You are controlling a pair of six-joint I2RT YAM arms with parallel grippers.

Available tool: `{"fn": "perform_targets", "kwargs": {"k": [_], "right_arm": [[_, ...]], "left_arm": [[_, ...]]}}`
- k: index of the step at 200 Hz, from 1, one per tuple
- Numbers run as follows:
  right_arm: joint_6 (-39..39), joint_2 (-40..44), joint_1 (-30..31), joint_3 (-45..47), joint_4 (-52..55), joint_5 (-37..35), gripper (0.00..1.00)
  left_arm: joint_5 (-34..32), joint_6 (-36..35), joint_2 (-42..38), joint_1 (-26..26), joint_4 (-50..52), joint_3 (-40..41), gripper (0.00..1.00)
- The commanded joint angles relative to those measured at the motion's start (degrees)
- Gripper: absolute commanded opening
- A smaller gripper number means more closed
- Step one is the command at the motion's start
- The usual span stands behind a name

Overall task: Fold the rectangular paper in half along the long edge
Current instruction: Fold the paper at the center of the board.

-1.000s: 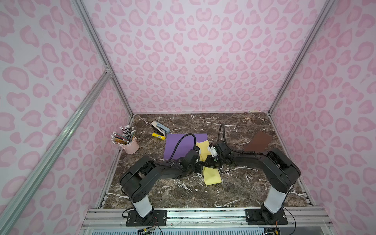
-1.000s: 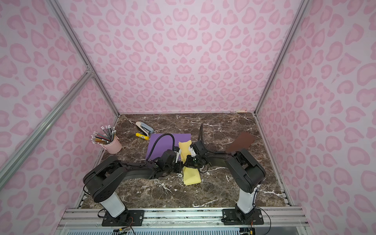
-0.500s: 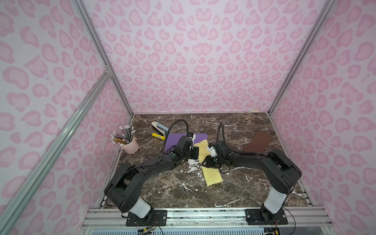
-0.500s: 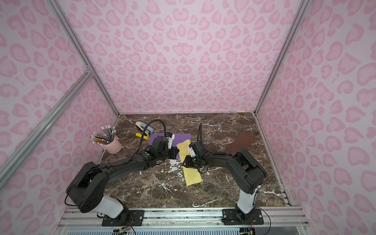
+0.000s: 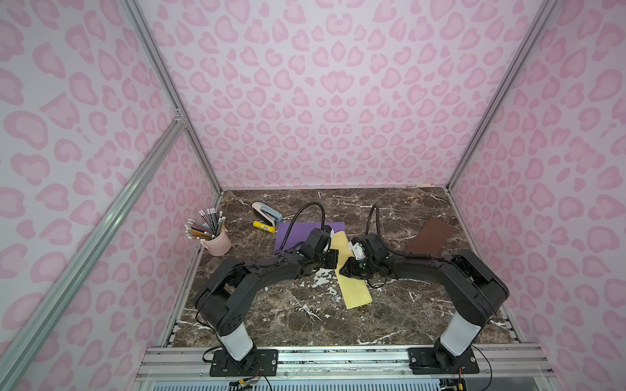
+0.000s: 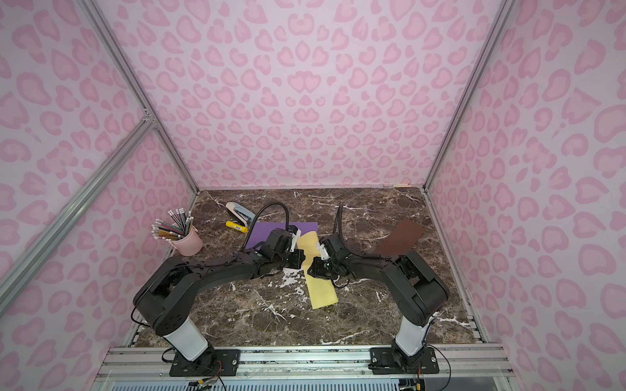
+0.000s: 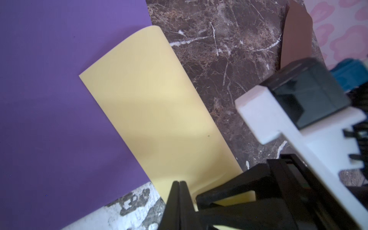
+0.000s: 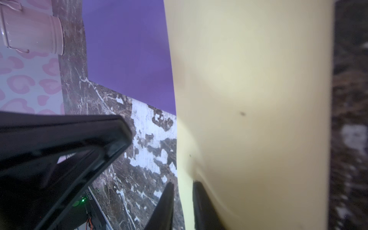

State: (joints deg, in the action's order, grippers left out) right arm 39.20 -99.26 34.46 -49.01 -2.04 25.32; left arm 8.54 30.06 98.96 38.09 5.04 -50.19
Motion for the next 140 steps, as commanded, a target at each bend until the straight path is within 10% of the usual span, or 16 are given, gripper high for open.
{"fn": "perform_targets", "kwargs": {"k": [1, 140], "right_arm": [[0.9, 0.8, -0.4, -0.4, -1.6, 0.4, 0.24], [-1.0, -0.6, -0.2, -0.1, -1.0, 2.5, 0.24]], "left_arm": [[-0.2, -0.1, 0.1, 0.1, -1.9, -0.6, 0.04], [0.8, -0.2, 2.4, 0.6, -2.4, -1.0, 0.04]]}}
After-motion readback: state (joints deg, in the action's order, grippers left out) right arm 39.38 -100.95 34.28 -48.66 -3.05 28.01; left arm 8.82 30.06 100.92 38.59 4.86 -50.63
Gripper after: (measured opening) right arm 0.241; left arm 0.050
